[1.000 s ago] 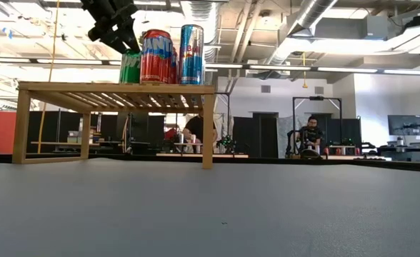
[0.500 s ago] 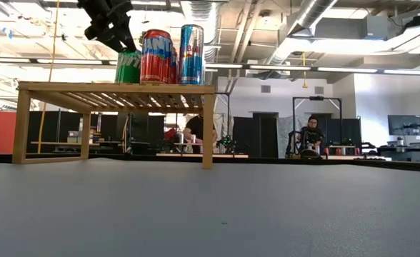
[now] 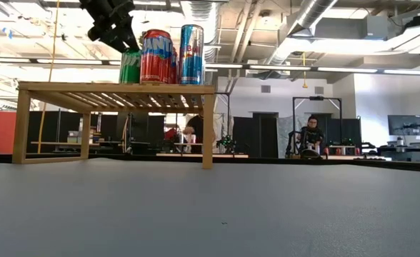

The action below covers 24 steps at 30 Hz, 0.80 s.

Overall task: Place canned beverage on shelf
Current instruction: Adjust the green soda can on the shelf, then put the green soda can on the shelf aligned with the other green soda cans

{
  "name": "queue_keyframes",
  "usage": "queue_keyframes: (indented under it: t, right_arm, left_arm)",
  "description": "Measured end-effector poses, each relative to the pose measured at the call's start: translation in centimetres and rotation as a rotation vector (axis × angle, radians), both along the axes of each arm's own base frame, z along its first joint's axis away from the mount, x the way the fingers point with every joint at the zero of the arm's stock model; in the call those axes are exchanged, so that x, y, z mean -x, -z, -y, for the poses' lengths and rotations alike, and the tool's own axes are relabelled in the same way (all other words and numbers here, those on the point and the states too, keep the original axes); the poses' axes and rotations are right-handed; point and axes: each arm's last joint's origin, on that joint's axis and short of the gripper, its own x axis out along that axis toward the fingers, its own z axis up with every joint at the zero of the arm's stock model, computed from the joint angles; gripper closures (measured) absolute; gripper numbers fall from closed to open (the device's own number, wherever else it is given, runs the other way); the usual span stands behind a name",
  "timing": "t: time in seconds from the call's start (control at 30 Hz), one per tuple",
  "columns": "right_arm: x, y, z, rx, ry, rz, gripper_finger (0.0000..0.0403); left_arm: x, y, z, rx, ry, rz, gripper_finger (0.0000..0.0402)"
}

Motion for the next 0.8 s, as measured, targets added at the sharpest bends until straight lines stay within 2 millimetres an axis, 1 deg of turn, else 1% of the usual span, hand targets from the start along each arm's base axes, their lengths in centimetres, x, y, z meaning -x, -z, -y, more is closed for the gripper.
queue_keyframes:
  t: [0.53,0.63,0.8]
  right_arm:
    - [-0.06,0.0,0.08,0.0,0.002,0.0,0.0074]
    - [-0.06,0.0,0.08,0.0,0.002,0.0,0.0074]
    - [-0.06,0.0,0.08,0.0,0.002,0.0,0.0074]
  left_arm:
    - [0.11,-0.09,0.1,-0.006,0.004,0.0,0.0156]
    - [0.15,-0.13,0.15,-0.005,0.007,0.003,0.0144]
    - [0.45,-0.13,0.38,-0.008,0.009,-0.009,0.0101]
